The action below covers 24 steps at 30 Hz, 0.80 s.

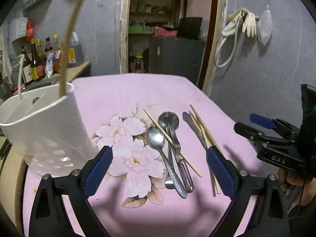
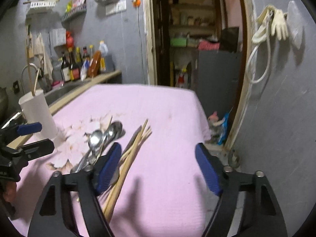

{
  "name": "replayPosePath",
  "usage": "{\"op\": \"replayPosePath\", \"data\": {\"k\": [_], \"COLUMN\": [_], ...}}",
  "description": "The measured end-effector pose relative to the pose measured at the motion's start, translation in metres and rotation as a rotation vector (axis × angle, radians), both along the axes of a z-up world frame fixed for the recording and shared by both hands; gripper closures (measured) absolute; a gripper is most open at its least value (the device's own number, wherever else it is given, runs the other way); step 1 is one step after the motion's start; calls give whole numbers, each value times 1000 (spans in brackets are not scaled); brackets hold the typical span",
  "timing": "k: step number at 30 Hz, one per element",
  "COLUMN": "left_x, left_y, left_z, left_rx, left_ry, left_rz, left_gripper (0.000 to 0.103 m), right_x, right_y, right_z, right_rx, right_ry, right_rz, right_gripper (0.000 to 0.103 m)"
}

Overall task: Organize utensils
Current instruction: 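Grasp a steel spoon with the left tool while the right tool grasps a chopstick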

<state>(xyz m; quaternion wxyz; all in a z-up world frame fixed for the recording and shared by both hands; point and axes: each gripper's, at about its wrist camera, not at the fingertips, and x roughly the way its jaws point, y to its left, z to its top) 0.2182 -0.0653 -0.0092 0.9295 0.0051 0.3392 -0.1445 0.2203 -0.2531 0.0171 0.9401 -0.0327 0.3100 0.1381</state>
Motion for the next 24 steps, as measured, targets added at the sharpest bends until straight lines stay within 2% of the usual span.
{"op": "replayPosePath", "data": {"k": [5,11,13,19,24], "left_x": [21,48,55,68,74], "left_y": [0,3,4,13,12], "left_z": [-13,-34,-39,-39,-39], "left_rx": [-3,-40,-57,-89,-82], "left_ry": [90,238,280,324,366], "left_rz": [-8,-21,-22,-19,-33], "left_gripper": [31,56,67,78,87], "right_x": [10,20,25,36,41], "right_y": [9,17,20,29,28], "right_z": [-9,-15,-18,-27,-28], "right_rx": [-22,-24,-21,-52,-64], "right_ry": [69,127,152,208,228], "right_rz": [30,73,88,108,100], "right_gripper": [48,53,55,65,73]}}
